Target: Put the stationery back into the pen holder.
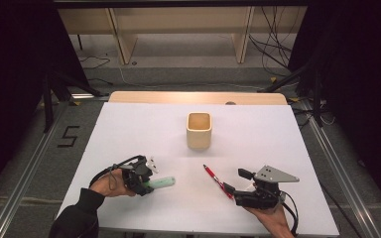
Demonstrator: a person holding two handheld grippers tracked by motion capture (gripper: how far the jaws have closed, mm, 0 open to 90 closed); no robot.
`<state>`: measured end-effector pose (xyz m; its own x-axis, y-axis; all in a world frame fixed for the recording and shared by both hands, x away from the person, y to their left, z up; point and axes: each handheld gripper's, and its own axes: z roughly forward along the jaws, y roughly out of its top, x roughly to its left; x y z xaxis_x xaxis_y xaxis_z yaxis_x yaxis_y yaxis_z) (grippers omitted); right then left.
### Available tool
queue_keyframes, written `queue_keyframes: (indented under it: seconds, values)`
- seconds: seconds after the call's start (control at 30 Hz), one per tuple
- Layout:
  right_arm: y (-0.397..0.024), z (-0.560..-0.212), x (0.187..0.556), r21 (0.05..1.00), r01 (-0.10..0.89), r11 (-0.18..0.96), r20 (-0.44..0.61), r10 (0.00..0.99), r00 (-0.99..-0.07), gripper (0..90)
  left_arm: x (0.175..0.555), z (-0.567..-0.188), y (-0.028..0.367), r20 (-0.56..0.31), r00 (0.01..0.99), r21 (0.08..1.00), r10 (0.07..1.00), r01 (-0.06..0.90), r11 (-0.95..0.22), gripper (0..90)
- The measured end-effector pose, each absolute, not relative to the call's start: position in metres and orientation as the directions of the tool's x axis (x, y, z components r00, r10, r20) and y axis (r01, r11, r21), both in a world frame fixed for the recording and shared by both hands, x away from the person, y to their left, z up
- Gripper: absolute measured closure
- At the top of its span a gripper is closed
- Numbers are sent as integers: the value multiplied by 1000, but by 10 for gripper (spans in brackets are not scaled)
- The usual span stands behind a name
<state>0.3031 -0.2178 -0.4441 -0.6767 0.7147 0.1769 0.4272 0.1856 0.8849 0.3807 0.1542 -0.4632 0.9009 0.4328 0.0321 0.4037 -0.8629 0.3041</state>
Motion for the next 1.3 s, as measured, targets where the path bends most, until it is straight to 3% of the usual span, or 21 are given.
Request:
queue_keyframes:
  seconds: [0.3,1.0,1.3]
  values:
    - [-218,-444,303,884,429,187,178,714,-677,256,378,-462,150,36,914,285,403,377,-881,659]
    - [-217,-443,301,890,418,183,174,710,-682,255,382,-449,156,-96,871,401,481,476,-783,665]
    - [-206,-440,295,894,381,237,120,692,-712,253,370,-434,142,-123,886,411,448,456,-790,665]
